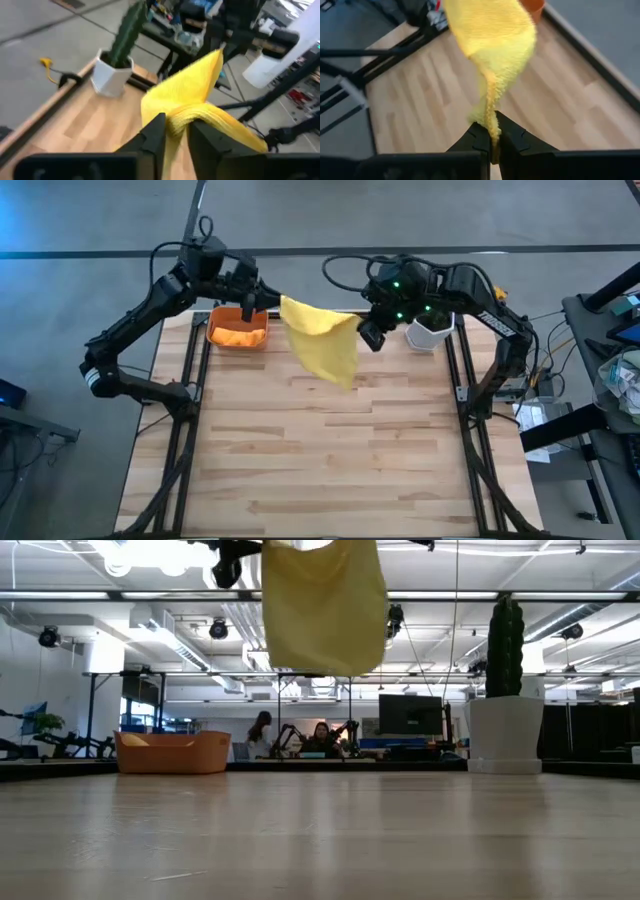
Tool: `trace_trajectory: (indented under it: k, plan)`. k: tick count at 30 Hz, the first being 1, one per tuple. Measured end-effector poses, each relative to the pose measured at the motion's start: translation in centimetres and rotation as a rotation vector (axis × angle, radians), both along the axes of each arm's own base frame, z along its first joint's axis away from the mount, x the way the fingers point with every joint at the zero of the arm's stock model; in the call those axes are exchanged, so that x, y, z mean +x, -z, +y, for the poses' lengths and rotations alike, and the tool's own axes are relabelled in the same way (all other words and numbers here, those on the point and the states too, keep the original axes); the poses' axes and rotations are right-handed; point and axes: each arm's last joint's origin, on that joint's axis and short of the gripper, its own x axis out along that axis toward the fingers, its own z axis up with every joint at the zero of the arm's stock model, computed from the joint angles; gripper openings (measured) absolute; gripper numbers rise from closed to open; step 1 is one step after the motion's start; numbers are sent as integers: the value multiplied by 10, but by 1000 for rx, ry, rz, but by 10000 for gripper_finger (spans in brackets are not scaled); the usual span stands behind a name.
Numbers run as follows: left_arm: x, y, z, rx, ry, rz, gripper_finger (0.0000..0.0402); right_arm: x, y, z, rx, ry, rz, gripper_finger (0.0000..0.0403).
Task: Roll microfiber towels into tight, uniform cylinder then place into a basket
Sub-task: Fold the yellow towel
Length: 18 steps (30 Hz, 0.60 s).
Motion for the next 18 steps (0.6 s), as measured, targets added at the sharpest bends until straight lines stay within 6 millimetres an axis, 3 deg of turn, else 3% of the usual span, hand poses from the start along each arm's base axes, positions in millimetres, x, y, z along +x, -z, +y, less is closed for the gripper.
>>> trace_trajectory:
  k: [4, 10, 12, 15, 18]
  plan:
    - [6, 25, 2, -43, 62, 52, 97, -1, 1, 3, 66, -56, 3, 8]
    - [14, 93, 5, -157, 238, 156, 126, 0, 4, 5, 121, -103, 10, 8]
    - [15, 107, 4, -196, 294, 146, 129, 0, 7, 5, 130, -109, 31, 8]
    - [17, 113, 1, -200, 368, 99, 130, -1, 11, 5, 159, -141, 67, 8]
    - [22, 106, -3, -111, 403, 23, 130, 1, 16, 6, 194, -165, 86, 8]
